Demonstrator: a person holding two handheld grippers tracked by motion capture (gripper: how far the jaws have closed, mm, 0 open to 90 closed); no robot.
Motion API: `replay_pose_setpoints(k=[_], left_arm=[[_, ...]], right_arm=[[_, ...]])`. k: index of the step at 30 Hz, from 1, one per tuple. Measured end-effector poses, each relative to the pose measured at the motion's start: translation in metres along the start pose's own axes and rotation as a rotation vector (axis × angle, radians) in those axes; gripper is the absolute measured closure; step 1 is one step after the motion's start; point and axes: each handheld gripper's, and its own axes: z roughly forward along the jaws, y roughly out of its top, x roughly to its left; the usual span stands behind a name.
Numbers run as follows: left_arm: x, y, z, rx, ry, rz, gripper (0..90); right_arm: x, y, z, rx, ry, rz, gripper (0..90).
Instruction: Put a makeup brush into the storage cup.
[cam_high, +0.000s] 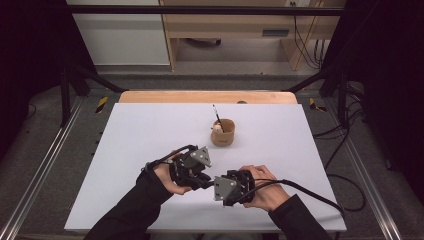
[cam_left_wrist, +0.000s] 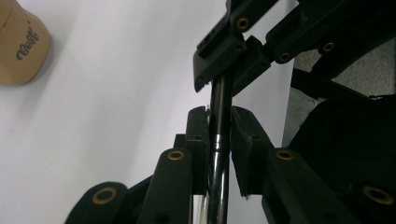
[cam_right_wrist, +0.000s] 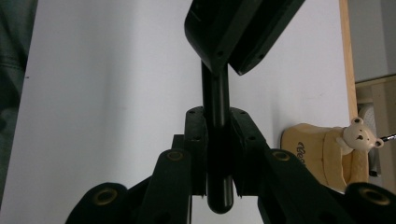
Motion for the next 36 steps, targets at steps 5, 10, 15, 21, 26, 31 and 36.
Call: replay_pose_setpoints(k=[5,10,15,21,26,31,36], left_arm=[[0.001,-0.002,-0.002,-0.016,0.012,-0.008,75.3],[0.005,-0.006,-0.005,-0.045,0.05,-0.02,62.1],[0.009,-0.011,-0.014,-0.097,0.099,-0.032,47.8],[0.011,-0.019,-0.025,-0.156,0.145,-0.036,35.3],[0.014,-0.029,-0.031,-0.194,0.184,-0.064,27.8],[0.015,-0.042,-0.038,-0.243,0.211,-0.103,23.2],[0.016,-0.053,-0.045,-0.306,0.245,-0.141,19.9]], right_arm=[[-0.001,0.0,0.0,-0.007,0.006,0.024,79.3],[-0.002,-0.002,0.001,0.0,0.011,0.056,79.3],[-0.006,-0.004,0.002,0.005,0.01,0.073,79.3],[-0.007,-0.006,0.002,0.012,0.012,0.094,79.3],[-0.01,-0.009,0.001,0.014,0.011,0.097,79.3],[-0.012,-0.013,0.001,0.007,0.014,0.126,79.3],[-0.013,-0.017,0.001,0.009,0.013,0.145,79.2]])
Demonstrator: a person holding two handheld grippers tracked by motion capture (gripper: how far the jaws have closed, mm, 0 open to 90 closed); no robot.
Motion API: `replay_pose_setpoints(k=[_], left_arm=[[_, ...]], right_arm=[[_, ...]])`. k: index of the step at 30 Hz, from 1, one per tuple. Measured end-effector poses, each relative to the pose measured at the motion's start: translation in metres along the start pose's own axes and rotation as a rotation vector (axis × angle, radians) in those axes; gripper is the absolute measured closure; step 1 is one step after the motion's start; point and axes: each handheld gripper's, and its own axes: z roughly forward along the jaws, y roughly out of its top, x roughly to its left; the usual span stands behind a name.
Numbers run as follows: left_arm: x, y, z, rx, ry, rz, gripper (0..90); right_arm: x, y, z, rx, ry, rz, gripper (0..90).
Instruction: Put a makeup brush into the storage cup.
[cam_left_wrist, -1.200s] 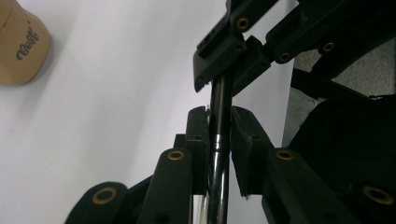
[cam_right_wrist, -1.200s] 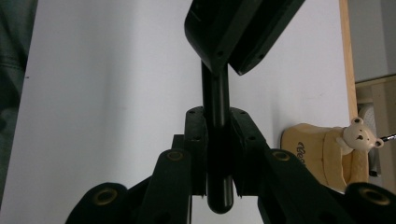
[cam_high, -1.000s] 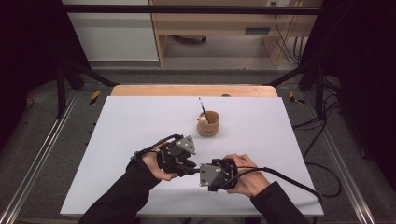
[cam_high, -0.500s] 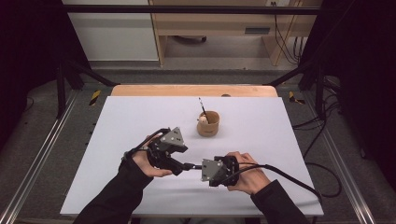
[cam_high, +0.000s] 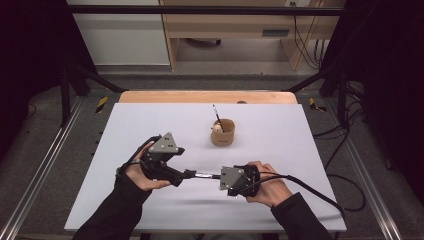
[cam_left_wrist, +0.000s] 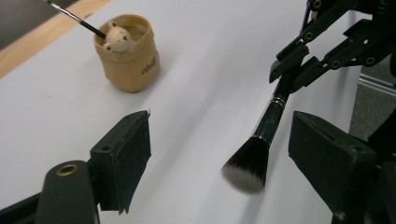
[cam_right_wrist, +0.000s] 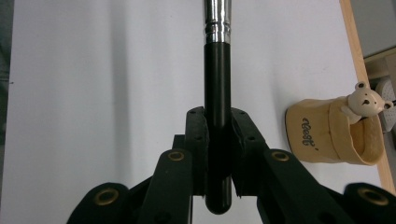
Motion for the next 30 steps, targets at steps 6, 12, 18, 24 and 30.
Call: replay_pose_setpoints(k=[6,12,18,24,30], left_arm=[[0.003,-0.01,-0.012,-0.052,0.029,-0.037,17.7],[0.006,-0.02,-0.017,-0.076,0.056,-0.054,15.6],[0.003,-0.03,-0.016,-0.099,0.07,-0.075,12.4],[0.0,-0.041,-0.015,-0.127,0.088,-0.101,11.7],[0.0,-0.053,-0.011,-0.152,0.096,-0.138,11.9]], right_arm=[[-0.003,-0.006,-0.002,-0.006,-0.012,0.04,79.3],[-0.005,-0.012,-0.004,-0.013,-0.017,0.091,79.3],[-0.008,-0.019,-0.009,-0.032,-0.031,0.12,79.2],[-0.009,-0.025,-0.011,-0.055,-0.042,0.151,79.2],[-0.008,-0.028,-0.011,-0.074,-0.046,0.182,79.2]])
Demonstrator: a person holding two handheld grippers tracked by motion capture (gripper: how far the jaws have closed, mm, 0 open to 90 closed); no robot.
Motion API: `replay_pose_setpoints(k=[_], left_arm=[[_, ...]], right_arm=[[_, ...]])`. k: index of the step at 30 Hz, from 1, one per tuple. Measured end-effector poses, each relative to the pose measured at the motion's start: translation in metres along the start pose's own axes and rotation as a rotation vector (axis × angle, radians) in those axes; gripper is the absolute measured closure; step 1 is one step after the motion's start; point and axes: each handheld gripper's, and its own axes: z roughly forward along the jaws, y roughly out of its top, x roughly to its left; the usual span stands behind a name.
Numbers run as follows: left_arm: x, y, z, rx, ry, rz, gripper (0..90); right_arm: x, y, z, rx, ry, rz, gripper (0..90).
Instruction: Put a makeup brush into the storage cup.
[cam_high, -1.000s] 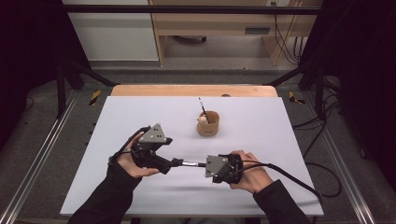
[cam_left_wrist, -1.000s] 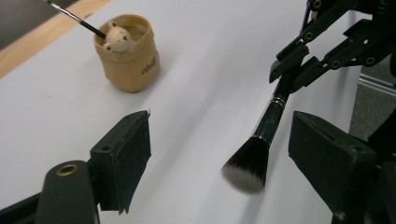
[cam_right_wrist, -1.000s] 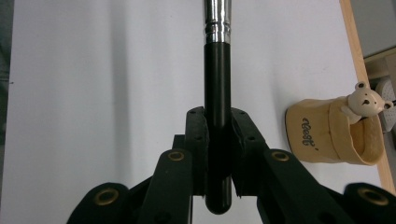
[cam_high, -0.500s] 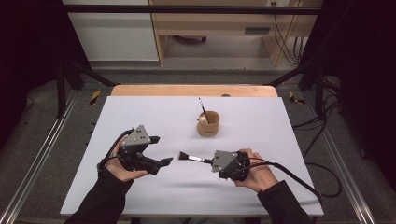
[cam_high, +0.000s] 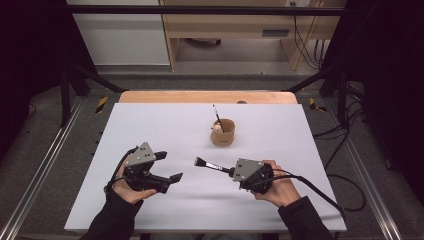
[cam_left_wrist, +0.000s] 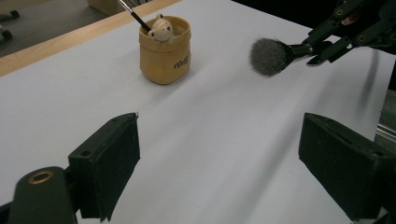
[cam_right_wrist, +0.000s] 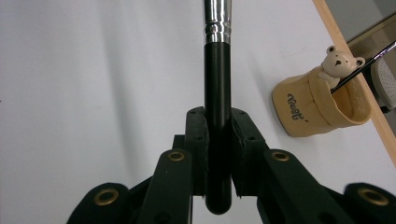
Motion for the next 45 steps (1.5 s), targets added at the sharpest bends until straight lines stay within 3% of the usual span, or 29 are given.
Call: replay_pose_setpoints(k=[8,21,38,45], left_arm=[[0.001,-0.011,0.005,-0.033,0.014,-0.055,12.0],[-0.005,-0.016,0.015,-0.08,0.027,-0.097,12.4],[-0.013,-0.02,0.025,-0.131,0.013,-0.142,13.6],[-0.015,-0.022,0.031,-0.151,-0.013,-0.162,14.1]], right_arm=[[0.003,-0.003,0.005,-0.046,0.007,0.074,79.2],[0.009,-0.015,0.014,-0.118,-0.007,0.208,79.2],[0.016,-0.024,0.023,-0.172,-0.016,0.308,79.2],[0.017,-0.027,0.024,-0.19,-0.011,0.34,79.2]])
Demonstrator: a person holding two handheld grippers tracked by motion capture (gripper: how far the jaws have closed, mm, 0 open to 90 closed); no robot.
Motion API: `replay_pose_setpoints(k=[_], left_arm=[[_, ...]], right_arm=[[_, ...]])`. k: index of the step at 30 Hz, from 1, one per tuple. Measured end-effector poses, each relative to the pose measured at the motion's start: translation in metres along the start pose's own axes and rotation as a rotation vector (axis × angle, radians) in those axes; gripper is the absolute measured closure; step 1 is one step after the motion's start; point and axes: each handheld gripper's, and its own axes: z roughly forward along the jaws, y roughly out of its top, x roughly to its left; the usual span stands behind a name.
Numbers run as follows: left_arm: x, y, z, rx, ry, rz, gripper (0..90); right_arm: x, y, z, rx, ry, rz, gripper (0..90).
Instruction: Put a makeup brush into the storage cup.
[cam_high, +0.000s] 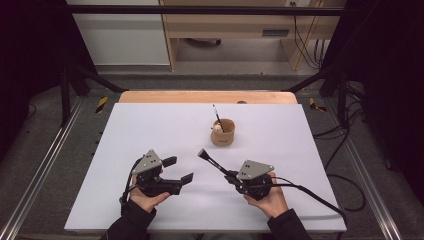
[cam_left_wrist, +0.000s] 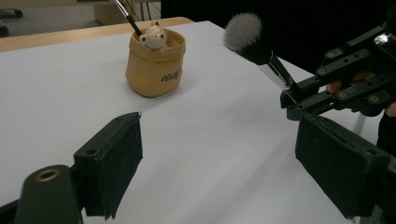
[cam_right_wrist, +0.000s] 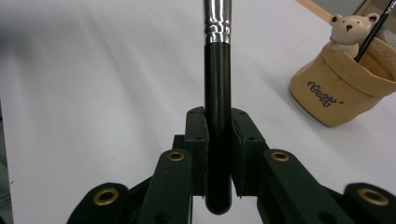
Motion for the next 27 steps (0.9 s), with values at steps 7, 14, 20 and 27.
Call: replay_pose_setpoints(k=[7,14,20,27], left_arm=[[-0.005,0.0,0.006,-0.006,-0.021,-0.007,14.5],[-0.01,0.004,0.013,-0.019,-0.041,-0.008,16.1],[-0.014,0.008,0.019,-0.027,-0.057,-0.008,17.1],[-0.015,0.012,0.025,-0.037,-0.074,-0.015,19.1]], right_arm=[[0.0,-0.002,0.001,-0.01,-0.006,0.021,79.2],[-0.001,-0.001,0.0,-0.027,-0.004,0.03,79.3],[-0.001,0.0,0.0,-0.038,-0.003,0.041,79.3],[-0.001,0.001,-0.001,-0.05,0.002,0.047,79.2]])
